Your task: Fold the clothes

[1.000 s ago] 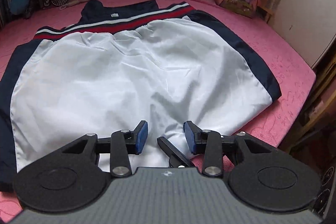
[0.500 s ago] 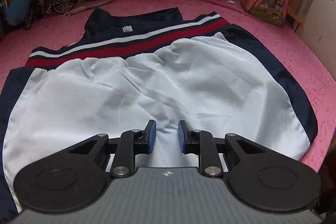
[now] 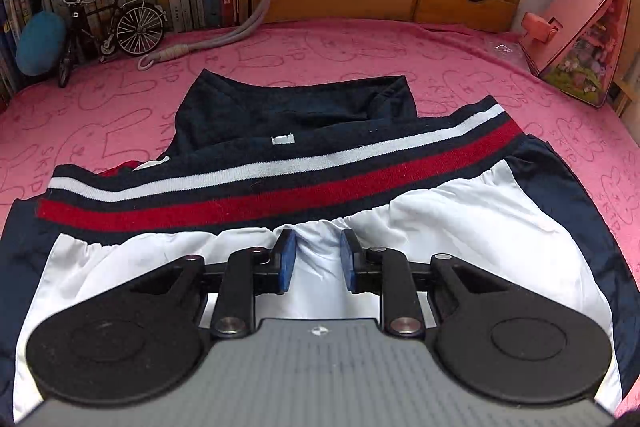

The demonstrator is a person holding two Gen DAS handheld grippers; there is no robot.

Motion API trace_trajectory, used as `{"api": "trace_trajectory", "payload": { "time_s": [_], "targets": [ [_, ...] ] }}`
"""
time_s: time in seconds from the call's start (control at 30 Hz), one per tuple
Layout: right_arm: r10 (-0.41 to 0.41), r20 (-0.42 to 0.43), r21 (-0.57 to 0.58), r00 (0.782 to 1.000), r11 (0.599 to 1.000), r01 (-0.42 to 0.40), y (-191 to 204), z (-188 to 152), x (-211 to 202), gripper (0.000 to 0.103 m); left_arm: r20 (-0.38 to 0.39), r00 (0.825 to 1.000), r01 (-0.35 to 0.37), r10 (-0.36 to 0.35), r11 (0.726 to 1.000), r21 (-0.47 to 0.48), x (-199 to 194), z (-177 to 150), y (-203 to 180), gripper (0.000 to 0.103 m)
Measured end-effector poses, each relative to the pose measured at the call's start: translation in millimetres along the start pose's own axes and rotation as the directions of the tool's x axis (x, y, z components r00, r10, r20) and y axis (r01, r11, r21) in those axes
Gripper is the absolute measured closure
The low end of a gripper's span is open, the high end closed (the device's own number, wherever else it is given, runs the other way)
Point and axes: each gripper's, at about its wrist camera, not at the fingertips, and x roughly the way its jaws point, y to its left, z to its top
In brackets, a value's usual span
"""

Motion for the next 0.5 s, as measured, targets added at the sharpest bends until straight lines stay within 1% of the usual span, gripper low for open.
{"api": "trace_trajectory", "payload": {
  "time_s": [0.03, 0.07, 0.13, 0.23, 0.3, 0.4, 0.47, 0.5],
  "targets": [
    [0.003, -0.002, -0.001, 1.0, 1.0, -0.003, -0.7, 0.4, 0.1, 0.071, -0.005, 1.0, 0.01, -0.01, 1.0, 0.003, -6.9, -3.7, -0.1, 0.078],
    [0.005, -0.004, -0.002, 1.0, 1.0, -0.005, -1.1, 0.6, -0.1, 0.071, -0.005, 1.0, 0.03, -0.03, 0.999, 0.01, -15.7, -9.1, -0.3, 0.076],
    [0.009, -0.008, -0.003, 1.0, 1.0, -0.009, -1.6, 1.4, -0.3, 0.071, -0.007, 0.998, 0.07, -0.07, 0.997, 0.025, -33.2, -20.0, -0.7, 0.076],
    [0.006, -0.018, 0.005, 1.0, 1.0, -0.006, -1.7, 5.1, 0.1, 0.071, -0.01, 0.991, 0.131, -0.13, 0.99, 0.047, -59.6, -36.2, -1.3, 0.075],
    [-0.006, -0.007, 0.008, 1.0, 1.0, 0.006, -1.3, 9.3, -0.5, 0.071, -0.021, 0.987, 0.162, -0.161, 0.985, 0.064, -73.4, -46.7, -2.1, 0.075],
    [-0.025, -0.001, -0.001, 1.0, 1.0, 0.025, 0.3, 13.6, 4.0, 0.071, -0.069, 0.985, 0.162, -0.156, 0.983, 0.088, -70.0, -57.1, -4.0, 0.075],
    [-0.03, -0.017, 0.0, 0.999, 1.0, 0.03, 0.4, 12.8, 9.4, 0.07, -0.098, 0.987, 0.14, -0.131, 0.986, 0.086, -56.1, -58.0, -3.0, 0.075],
    [-0.031, -0.021, -0.002, 0.999, 1.0, 0.031, 0.4, 11.8, 10.6, 0.069, -0.101, 0.986, 0.139, -0.131, 0.987, 0.082, -47.7, -57.1, -2.0, 0.074]
  ]
}}
